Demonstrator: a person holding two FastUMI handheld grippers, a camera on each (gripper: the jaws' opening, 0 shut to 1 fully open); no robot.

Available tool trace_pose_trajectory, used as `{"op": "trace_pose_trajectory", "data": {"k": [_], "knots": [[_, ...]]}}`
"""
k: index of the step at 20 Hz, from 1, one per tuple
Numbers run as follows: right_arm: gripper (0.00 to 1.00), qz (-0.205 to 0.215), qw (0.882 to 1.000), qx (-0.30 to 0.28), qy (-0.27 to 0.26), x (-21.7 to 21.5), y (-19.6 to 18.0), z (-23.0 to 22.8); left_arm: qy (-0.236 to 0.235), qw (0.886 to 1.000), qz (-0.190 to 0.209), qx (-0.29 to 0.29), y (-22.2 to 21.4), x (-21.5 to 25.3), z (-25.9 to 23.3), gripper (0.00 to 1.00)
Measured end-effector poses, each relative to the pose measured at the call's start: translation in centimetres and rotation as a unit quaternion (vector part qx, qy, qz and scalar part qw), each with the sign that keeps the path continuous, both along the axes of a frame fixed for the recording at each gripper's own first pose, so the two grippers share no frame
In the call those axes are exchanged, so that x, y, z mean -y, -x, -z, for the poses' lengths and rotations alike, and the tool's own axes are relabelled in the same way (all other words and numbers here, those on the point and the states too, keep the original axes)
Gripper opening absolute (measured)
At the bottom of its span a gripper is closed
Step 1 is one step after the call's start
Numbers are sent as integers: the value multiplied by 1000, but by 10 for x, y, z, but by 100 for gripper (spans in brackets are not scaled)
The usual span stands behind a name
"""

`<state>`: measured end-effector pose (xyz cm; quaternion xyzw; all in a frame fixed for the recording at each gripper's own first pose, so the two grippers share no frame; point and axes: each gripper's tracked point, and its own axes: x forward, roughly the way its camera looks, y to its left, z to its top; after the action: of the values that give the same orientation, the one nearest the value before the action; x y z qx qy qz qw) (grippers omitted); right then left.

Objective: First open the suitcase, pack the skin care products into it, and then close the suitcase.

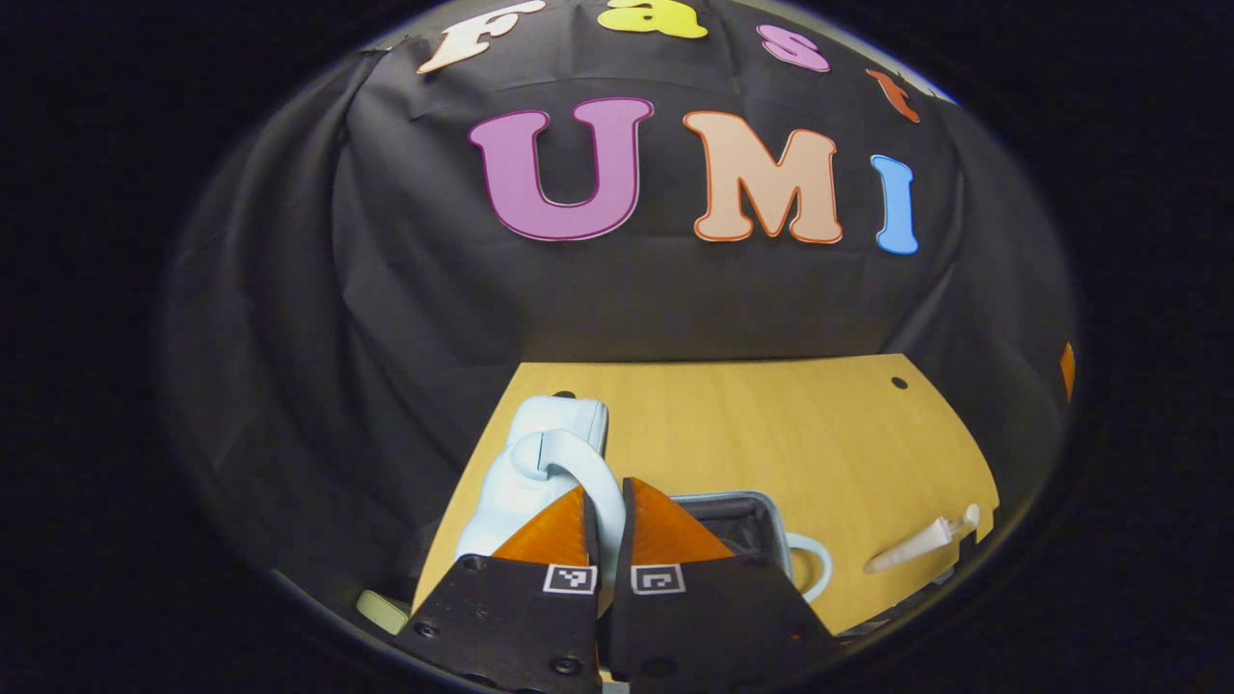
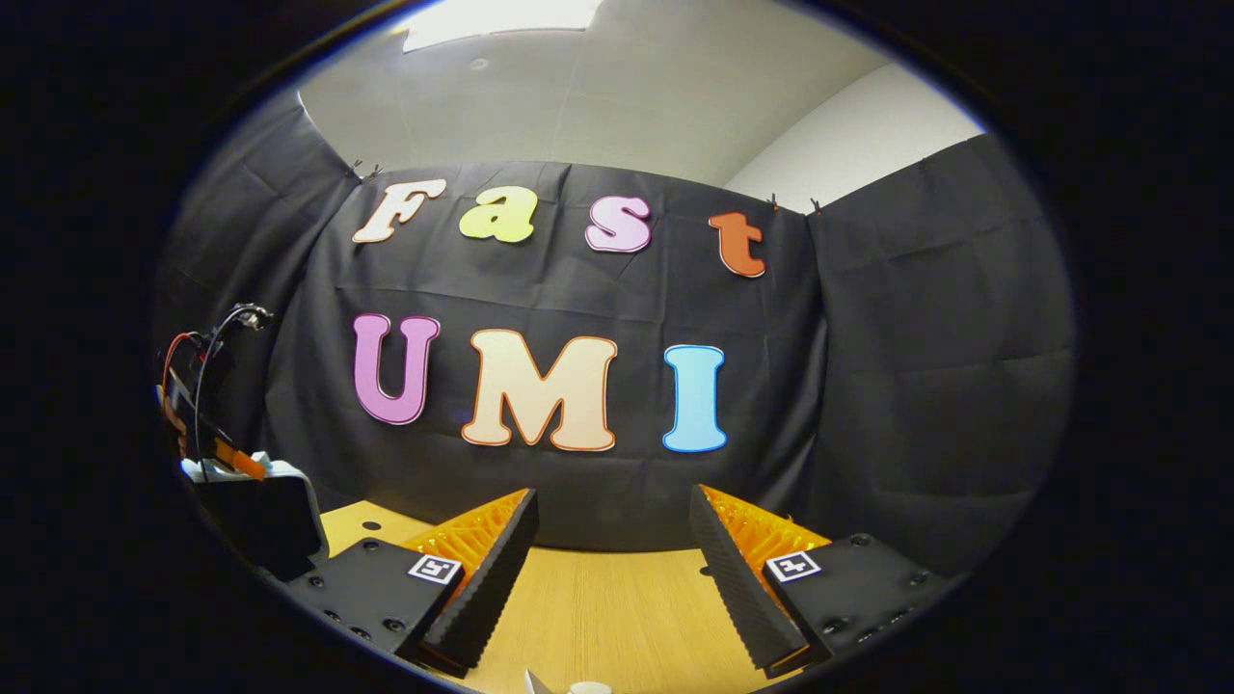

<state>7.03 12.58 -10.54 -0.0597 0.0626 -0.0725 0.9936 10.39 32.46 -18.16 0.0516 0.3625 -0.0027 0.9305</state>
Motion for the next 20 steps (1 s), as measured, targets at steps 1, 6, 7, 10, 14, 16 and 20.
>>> {"op": "trace_pose_trajectory", "data": {"k": [1, 6, 7, 10, 14, 16, 20], "knots": [[98, 4, 1000, 1, -1, -3, 0, 0, -1, 1000, -3, 4, -1, -12, -1, 0], [98, 19, 1000, -2, 0, -12, -3, 4, -9, 1000, -13, -1, -8, -60, 10, 0], [98, 21, 1000, -3, 4, -13, -4, 5, -11, 1000, -20, -1, -10, -69, 14, 0], [96, 25, 1000, -8, 12, -15, -4, 6, -5, 999, -35, -10, -15, -95, 25, 0], [98, 34, 999, -11, 14, -16, -4, 5, 8, 998, -61, -24, -20, -131, 46, 0], [98, 40, 999, -9, 14, -14, -4, 3, 11, 997, -73, -29, -20, -149, 59, 0], [98, 46, 998, -17, 27, -14, -5, 8, 22, 994, -95, -38, -15, -181, 87, 0]]}}
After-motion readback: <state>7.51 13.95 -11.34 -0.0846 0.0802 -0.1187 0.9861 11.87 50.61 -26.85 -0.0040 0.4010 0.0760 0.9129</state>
